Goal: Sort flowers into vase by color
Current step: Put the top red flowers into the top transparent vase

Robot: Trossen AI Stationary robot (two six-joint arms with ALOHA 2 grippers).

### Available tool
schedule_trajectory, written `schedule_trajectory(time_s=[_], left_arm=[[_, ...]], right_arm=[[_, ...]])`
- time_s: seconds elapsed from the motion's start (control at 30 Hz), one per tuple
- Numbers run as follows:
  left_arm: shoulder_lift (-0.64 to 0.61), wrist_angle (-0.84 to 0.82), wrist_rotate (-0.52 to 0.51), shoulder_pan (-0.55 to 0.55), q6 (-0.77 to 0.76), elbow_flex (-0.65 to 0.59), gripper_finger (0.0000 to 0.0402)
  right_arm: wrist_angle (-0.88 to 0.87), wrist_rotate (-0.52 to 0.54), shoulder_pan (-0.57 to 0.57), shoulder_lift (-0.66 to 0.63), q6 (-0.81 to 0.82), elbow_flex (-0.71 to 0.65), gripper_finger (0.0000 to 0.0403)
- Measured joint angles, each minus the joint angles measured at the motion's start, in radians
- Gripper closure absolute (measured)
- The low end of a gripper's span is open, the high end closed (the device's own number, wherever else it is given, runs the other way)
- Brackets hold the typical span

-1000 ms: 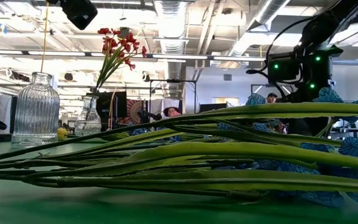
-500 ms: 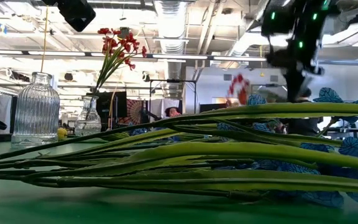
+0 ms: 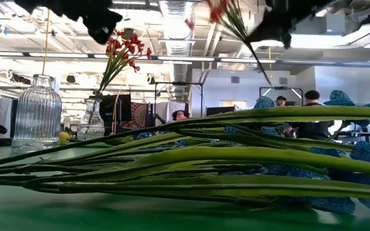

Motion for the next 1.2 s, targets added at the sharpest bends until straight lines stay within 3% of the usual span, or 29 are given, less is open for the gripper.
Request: schedule_trajectory(time_s=[0.27, 0.4, 0.63, 0.8, 1.2], left_arm=[[0.137, 0.691, -0.118, -0.059, -0.112, -0.221, 0.0258], [0.254, 0.871, -0.22, -0.103, -0.114, -0.245, 0.0258], [0.423, 1.068, -0.269, -0.145, -0.094, -0.237, 0.0258], [0.454, 1.118, -0.312, -0.145, -0.095, -0.238, 0.0258], [0.454, 1.123, -0.327, -0.145, -0.091, -0.237, 0.0258]], right_arm=[[0.395, -0.136, 0.103, 0.093, -0.011, -0.081, 0.0378], [0.539, -0.158, 0.147, 0.185, -0.03, -0.082, 0.0378], [0.772, -0.276, 0.173, 0.35, -0.048, -0.082, 0.0378], [0.862, -0.362, 0.174, 0.44, -0.046, -0.082, 0.0378], [0.967, -0.366, 0.179, 0.64, -0.021, 0.002, 0.0378]])
